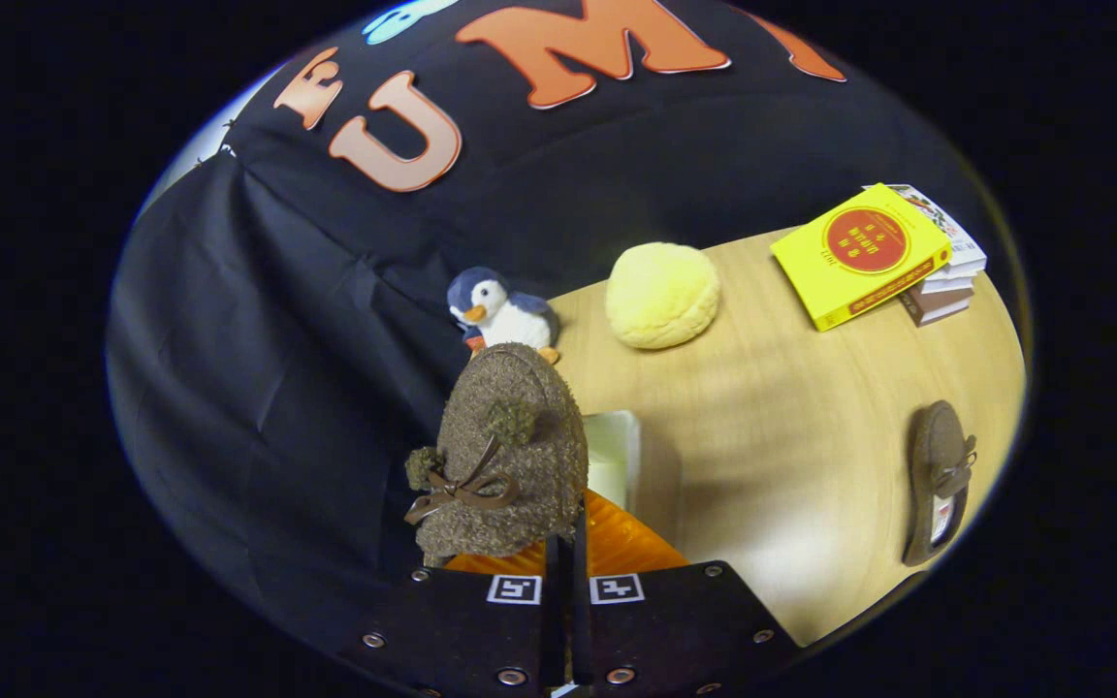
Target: Open the storage box then place both shoes into the box .Put the left shoe in first, then the right shoe, with the right side of both shoes facing outward in a uniform manner.
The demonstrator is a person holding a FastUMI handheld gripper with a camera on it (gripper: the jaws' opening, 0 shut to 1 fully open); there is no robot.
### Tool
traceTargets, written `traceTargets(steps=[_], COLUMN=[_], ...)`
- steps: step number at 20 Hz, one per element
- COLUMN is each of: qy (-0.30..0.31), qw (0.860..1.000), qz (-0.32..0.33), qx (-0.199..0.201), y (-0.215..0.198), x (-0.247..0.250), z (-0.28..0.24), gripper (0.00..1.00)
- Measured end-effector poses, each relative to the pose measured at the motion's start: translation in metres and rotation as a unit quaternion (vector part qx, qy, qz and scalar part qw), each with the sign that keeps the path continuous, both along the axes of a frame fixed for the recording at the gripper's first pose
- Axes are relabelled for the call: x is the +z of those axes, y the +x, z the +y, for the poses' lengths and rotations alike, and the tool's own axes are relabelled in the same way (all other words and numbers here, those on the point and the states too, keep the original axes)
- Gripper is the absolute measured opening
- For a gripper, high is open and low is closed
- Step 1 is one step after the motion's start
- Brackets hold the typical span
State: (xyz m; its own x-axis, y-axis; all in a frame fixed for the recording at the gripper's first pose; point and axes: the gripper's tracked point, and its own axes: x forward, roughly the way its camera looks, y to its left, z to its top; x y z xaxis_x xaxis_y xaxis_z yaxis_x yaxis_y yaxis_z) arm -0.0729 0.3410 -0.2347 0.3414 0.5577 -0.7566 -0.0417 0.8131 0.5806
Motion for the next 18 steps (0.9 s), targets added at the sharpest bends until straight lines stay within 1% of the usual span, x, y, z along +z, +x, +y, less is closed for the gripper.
traceTargets(steps=[4,7,10,11,14,16,18], qy=[-0.044,-0.070,-0.114,-0.121,-0.133,-0.129,-0.120], qw=[0.998,0.994,0.986,0.983,0.976,0.973,0.973], qz=[0.035,0.067,0.108,0.124,0.156,0.167,0.165], qx=[0.037,0.047,0.060,0.065,0.073,0.091,0.111], y=[-0.023,-0.036,-0.048,-0.054,-0.067,-0.077,-0.086], x=[-0.039,-0.066,-0.098,-0.106,-0.117,-0.118,-0.112], z=[0.034,0.053,0.061,0.065,0.075,0.080,0.079], gripper=[0.04,0.04,0.06,0.07,0.09,0.16,0.26])
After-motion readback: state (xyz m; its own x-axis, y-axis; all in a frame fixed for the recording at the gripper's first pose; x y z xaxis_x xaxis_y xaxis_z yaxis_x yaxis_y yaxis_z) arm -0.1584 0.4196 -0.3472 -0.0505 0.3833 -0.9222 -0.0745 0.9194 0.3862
